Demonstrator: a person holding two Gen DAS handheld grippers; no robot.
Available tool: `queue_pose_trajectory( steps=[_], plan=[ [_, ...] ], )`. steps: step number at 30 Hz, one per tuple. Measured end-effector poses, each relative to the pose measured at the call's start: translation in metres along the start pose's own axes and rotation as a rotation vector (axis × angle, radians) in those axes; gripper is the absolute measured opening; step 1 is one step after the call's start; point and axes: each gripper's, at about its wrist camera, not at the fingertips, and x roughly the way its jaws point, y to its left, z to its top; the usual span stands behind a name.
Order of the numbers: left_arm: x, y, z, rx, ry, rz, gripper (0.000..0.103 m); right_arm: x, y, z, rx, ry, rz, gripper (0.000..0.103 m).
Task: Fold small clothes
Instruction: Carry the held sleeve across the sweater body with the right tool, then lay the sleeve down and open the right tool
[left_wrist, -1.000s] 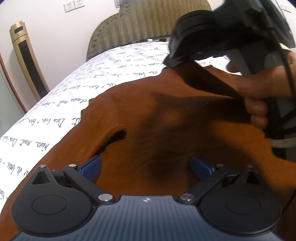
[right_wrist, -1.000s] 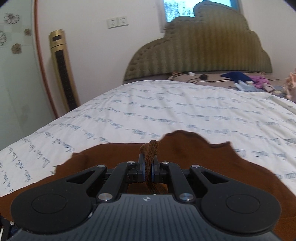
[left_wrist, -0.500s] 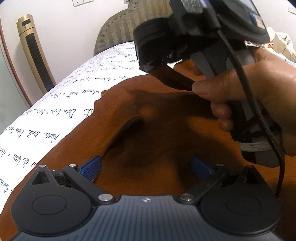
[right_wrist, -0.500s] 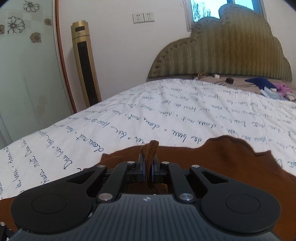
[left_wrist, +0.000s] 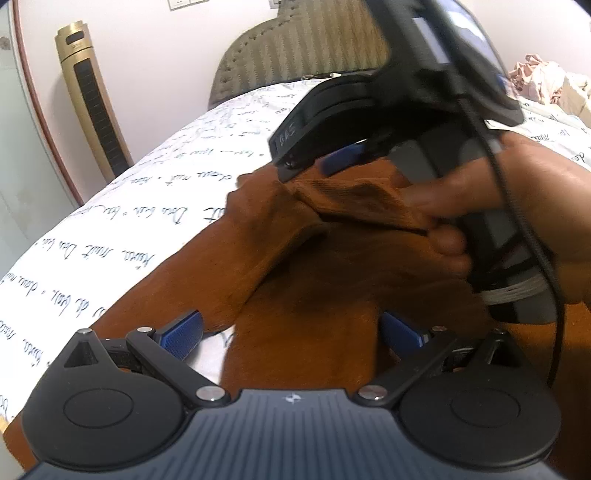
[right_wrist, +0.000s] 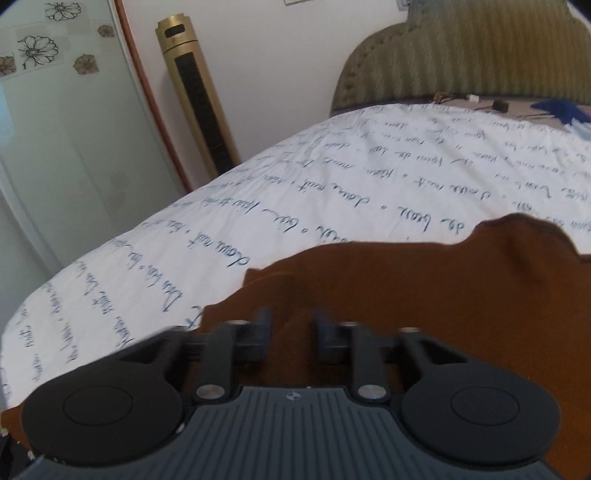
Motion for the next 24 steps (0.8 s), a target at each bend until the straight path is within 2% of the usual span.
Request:
queue_pose_trajectory(
  steps=[2, 6, 10, 13, 15, 17, 21, 24],
  plan=[
    [-0.005, 0.004, -0.002, 0.0, -0.008, 0.007, 0.103, -0.013, 0.001, 0.0, -0.004, -0.036, 0.0, 0.059],
    [-0.011, 0.015, -0.006, -0.005, -0.017, 0.027, 0.103, -0.039, -0.006, 0.003, 0.006, -0.075, -0.022, 0.059],
    [-0.011, 0.023, -0.01, -0.02, -0.005, 0.052, 0.103, -0.035, -0.017, -0.008, 0.038, 0.017, -0.048, 0.059],
    [-0.009, 0.029, -0.013, -0.028, 0.009, 0.069, 0.103, -0.02, -0.021, -0.022, 0.006, 0.106, -0.099, 0.059],
    [-0.012, 0.034, -0.015, -0.034, 0.005, 0.073, 0.103, -0.022, -0.021, -0.027, 0.025, 0.091, -0.097, 0.059],
    [-0.015, 0.038, -0.015, -0.038, 0.0, 0.088, 0.103, -0.031, -0.016, -0.027, 0.04, 0.059, -0.058, 0.06],
    [-0.014, 0.05, -0.015, -0.055, -0.005, 0.122, 0.103, -0.042, 0.004, -0.024, -0.04, 0.017, -0.038, 0.065],
    [-0.012, 0.061, -0.016, -0.082, 0.004, 0.144, 0.103, -0.044, 0.016, -0.024, -0.088, 0.018, -0.03, 0.067]
  ],
)
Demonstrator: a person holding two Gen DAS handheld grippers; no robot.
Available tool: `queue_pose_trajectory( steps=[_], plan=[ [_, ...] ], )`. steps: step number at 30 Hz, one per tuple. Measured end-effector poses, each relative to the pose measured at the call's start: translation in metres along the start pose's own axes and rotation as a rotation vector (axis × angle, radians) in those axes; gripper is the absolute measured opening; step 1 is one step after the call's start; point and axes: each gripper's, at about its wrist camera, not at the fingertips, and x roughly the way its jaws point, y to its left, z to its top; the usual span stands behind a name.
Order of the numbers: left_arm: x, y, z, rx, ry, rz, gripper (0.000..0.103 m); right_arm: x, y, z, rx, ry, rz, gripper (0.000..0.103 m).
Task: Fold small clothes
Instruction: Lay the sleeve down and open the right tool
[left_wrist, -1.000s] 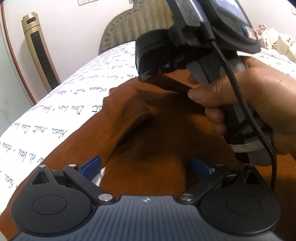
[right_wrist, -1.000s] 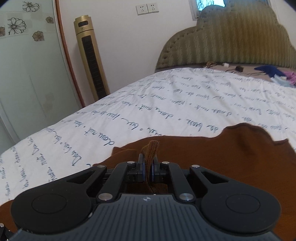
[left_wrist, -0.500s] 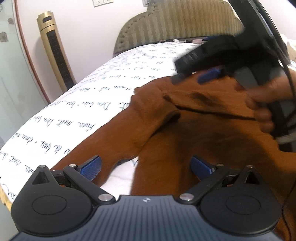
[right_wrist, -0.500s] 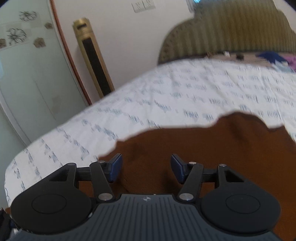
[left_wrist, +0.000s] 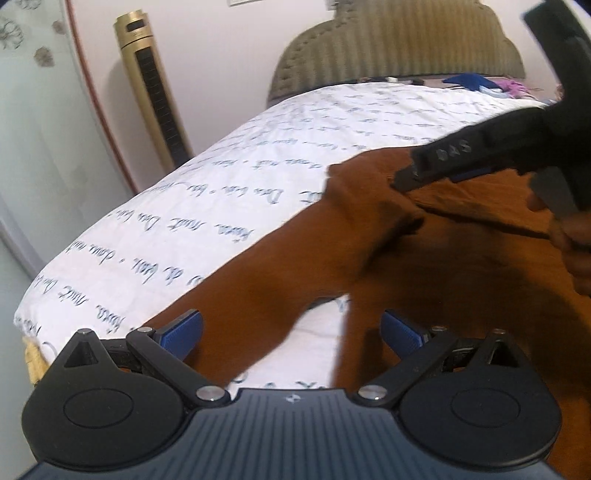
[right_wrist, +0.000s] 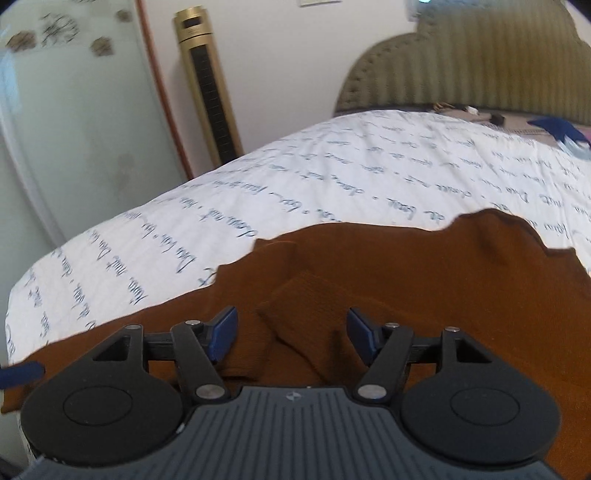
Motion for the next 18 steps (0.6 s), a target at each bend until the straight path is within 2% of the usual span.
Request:
queue_pose_trajectory(
  steps=[5, 10, 14, 18],
  plan=[
    [0.001, 0.012, -0.001, -0.04, 0.01, 0.022, 0.103, -0.004, 0.007, -0.001, 0.004, 0.002, 0.028, 0.07],
    [0.0, 0.018, -0.005, -0.119, 0.051, -0.009, 0.103, -0.011, 0.013, -0.004, -0.011, -0.005, 0.04, 0.078],
    [-0.004, 0.032, -0.018, -0.294, 0.091, -0.101, 0.103, -0.017, 0.019, -0.008, -0.027, -0.005, 0.058, 0.081],
    [-0.007, 0.052, -0.038, -0.518, 0.089, -0.223, 0.103, -0.023, 0.023, -0.012, -0.046, -0.008, 0.076, 0.083]
  ],
)
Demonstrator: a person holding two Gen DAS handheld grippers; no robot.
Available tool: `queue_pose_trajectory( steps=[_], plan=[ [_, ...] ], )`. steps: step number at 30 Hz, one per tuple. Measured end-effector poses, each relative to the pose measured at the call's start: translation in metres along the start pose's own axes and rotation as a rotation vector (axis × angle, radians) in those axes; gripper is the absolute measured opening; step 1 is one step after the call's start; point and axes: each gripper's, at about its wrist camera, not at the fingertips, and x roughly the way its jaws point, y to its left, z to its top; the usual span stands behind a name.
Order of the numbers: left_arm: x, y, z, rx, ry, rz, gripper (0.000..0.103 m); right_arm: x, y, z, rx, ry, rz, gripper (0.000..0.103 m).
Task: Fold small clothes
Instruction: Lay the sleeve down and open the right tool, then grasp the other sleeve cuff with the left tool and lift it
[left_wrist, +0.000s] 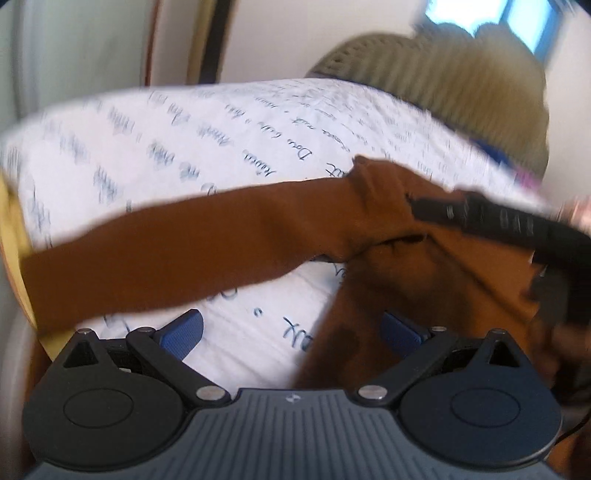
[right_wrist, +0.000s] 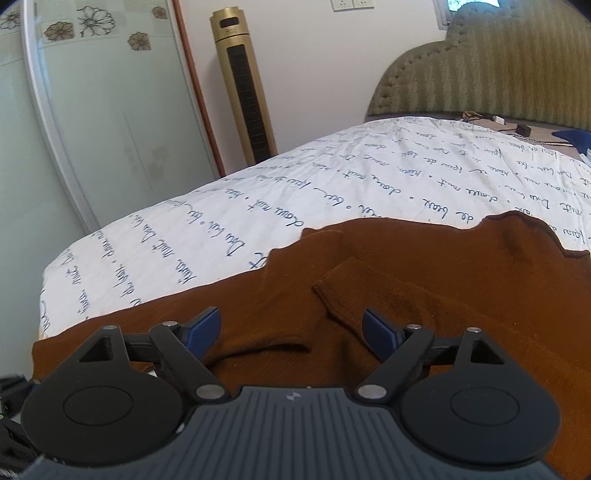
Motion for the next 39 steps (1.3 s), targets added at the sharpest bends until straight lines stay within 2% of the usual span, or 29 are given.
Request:
queue_pose_trajectory(
  steps=[7, 10, 12, 13, 14, 15, 17, 18, 19, 20, 24, 28, 31, 34, 39],
  plan=[
    [-0.006, 0.056, 0.005, -0.361, -0.059, -0.081, 0.102, -0.008, 0.002, -0.005, -0.017, -0.005, 0.008, 0.086],
    [-0.011, 0.075, 0.011, -0.47, -0.128, -0.053, 0.102, -0.007, 0.0, -0.006, -0.004, -0.004, 0.008, 0.086],
    [-0.011, 0.085, 0.015, -0.514, -0.16, -0.032, 0.095, -0.005, 0.0, -0.007, -0.002, -0.001, 0.007, 0.086],
    [-0.011, 0.091, 0.019, -0.527, -0.166, -0.02, 0.085, -0.005, -0.001, -0.007, -0.001, 0.001, 0.007, 0.086],
    [-0.009, 0.096, 0.021, -0.545, -0.163, -0.014, 0.068, -0.004, -0.002, -0.008, 0.001, 0.002, 0.007, 0.086],
    [-0.007, 0.1, 0.023, -0.564, -0.158, -0.01, 0.058, -0.003, -0.002, -0.008, 0.003, 0.003, 0.008, 0.086],
    [-0.003, 0.108, 0.024, -0.595, -0.147, -0.007, 0.029, -0.003, -0.002, -0.008, 0.005, 0.003, 0.009, 0.086],
    [-0.002, 0.111, 0.024, -0.602, -0.142, -0.01, 0.021, -0.003, -0.002, -0.009, 0.005, 0.003, 0.009, 0.086],
    [-0.002, 0.116, 0.024, -0.598, -0.137, -0.014, 0.008, -0.003, -0.002, -0.009, 0.004, 0.003, 0.008, 0.086],
    [-0.002, 0.117, 0.024, -0.583, -0.136, -0.014, 0.007, -0.004, -0.002, -0.009, 0.002, 0.003, 0.009, 0.086],
    [-0.006, 0.103, 0.031, -0.464, -0.183, 0.02, 0.005, -0.009, -0.006, -0.009, 0.001, -0.005, 0.001, 0.087],
    [-0.008, 0.078, 0.057, -0.277, -0.255, 0.079, 0.005, -0.019, -0.016, -0.01, 0.014, -0.015, -0.018, 0.088],
    [-0.004, 0.068, 0.086, -0.169, -0.305, 0.148, 0.005, -0.026, -0.028, -0.011, 0.023, -0.022, -0.042, 0.089],
    [0.001, 0.07, 0.121, -0.123, -0.34, 0.222, 0.005, -0.033, -0.042, -0.015, 0.046, -0.026, -0.076, 0.089],
    [0.004, 0.073, 0.181, -0.042, -0.48, 0.434, 0.005, -0.045, -0.068, -0.025, 0.111, -0.031, -0.112, 0.089]
  ],
)
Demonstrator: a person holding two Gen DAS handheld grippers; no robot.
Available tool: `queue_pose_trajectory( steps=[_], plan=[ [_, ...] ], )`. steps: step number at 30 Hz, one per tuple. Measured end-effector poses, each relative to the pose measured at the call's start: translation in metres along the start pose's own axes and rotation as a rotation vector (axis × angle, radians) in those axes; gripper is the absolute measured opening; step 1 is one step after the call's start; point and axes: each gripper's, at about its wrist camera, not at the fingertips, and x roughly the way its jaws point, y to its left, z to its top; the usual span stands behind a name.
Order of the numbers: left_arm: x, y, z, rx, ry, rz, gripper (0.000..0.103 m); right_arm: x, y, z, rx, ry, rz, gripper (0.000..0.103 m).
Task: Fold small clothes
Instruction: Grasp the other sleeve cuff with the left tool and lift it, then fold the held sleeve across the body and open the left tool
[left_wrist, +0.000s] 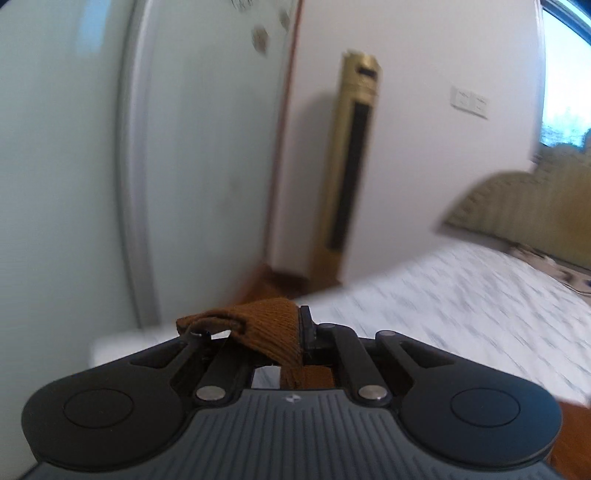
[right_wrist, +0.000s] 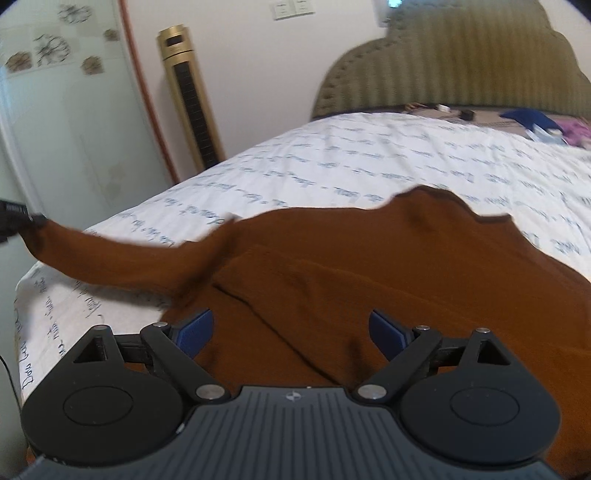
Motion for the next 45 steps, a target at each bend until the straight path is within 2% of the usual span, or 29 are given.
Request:
queue_pose_trajectory(
  steps=[2, 4, 6, 8, 11, 16, 22, 33, 45],
  plan=[
    [0.007, 0.0, 0.018, -0.003, -0.049, 0.064, 0.005, -0.005, -0.007, -0.002, 0.014, -0.006, -0.009, 0.09],
    [0.012, -0.006, 0.033, -0.001, -0.035, 0.046, 0.005, -0.009, -0.013, -0.005, 0.023, -0.012, -0.018, 0.09],
    [0.009, -0.019, 0.039, -0.02, -0.022, -0.024, 0.005, -0.012, -0.017, -0.007, 0.036, -0.017, -0.025, 0.09],
    [0.004, -0.045, 0.037, 0.014, -0.011, -0.103, 0.005, -0.016, -0.022, -0.008, 0.056, -0.025, -0.031, 0.09],
    [-0.016, -0.088, 0.022, 0.089, 0.017, -0.254, 0.005, -0.02, -0.028, -0.009, 0.096, -0.044, -0.037, 0.091],
    [-0.047, -0.147, -0.006, 0.173, 0.043, -0.453, 0.005, -0.029, -0.041, -0.015, 0.159, -0.066, -0.048, 0.091],
    [-0.068, -0.204, -0.041, 0.276, 0.152, -0.603, 0.005, -0.04, -0.057, -0.023, 0.22, -0.096, -0.067, 0.092],
    [-0.098, -0.261, -0.109, 0.408, 0.308, -0.749, 0.005, -0.054, -0.087, -0.036, 0.334, -0.139, -0.09, 0.092],
    [-0.094, -0.303, -0.152, 0.517, 0.386, -0.771, 0.005, -0.063, -0.105, -0.043, 0.387, -0.164, -0.127, 0.092]
  ],
)
